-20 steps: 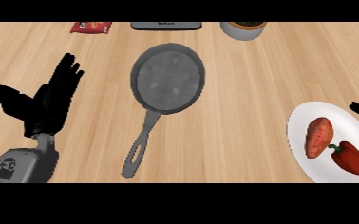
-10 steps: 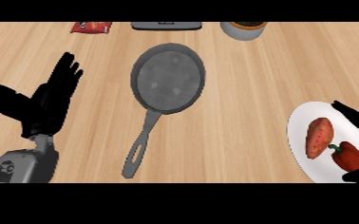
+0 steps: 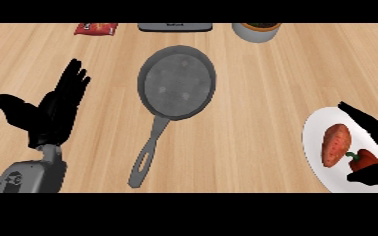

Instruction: Pick the sweet potato from the plate and place it in the pan

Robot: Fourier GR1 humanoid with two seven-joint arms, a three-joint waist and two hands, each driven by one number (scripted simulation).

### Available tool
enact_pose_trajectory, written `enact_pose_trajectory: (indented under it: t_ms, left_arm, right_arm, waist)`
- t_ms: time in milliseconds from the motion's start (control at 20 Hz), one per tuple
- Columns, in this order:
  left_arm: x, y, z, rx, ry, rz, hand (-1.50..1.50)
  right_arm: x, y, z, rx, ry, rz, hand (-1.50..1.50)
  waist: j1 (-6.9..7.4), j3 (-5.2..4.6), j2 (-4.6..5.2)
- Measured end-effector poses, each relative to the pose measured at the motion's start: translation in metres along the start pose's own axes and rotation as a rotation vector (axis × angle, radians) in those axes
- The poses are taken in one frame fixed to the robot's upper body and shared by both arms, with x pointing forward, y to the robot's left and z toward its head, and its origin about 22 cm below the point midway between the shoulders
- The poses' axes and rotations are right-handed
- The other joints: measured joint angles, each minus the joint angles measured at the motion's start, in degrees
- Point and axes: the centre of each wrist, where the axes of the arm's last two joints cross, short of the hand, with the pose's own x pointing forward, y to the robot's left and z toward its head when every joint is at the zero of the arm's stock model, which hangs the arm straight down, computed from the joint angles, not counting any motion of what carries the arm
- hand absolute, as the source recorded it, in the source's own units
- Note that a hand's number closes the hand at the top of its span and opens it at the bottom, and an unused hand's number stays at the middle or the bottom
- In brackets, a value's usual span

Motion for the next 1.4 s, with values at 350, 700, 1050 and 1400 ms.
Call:
enact_pose_trajectory:
  t_ms: [350,700,1050,1400]
  left_arm:
    - [0.006,0.002,0.002,0.004,-0.003,-0.005,0.0]
    - [0.007,0.002,0.004,-0.004,0.0,-0.002,0.0]
    - [0.005,-0.002,-0.004,-0.001,-0.003,-0.002,0.0]
    - [0.012,-0.012,-0.007,-0.048,-0.009,-0.006,0.0]
  right_arm:
    - [0.006,0.017,-0.015,0.035,-0.021,-0.02,1.5]
    - [0.005,0.028,-0.03,0.005,-0.107,0.01,1.5]
    - [-0.001,0.025,-0.036,-0.038,-0.143,-0.029,1.5]
    - [0.086,0.056,-0.086,-0.03,-0.05,0.031,1.5]
  waist:
    - [0.04,-0.01,-0.01]
    - [0.01,-0.47,-0.19]
    - [-0.05,-0.18,-0.06]
    - [3.03,-1.86,-0.26]
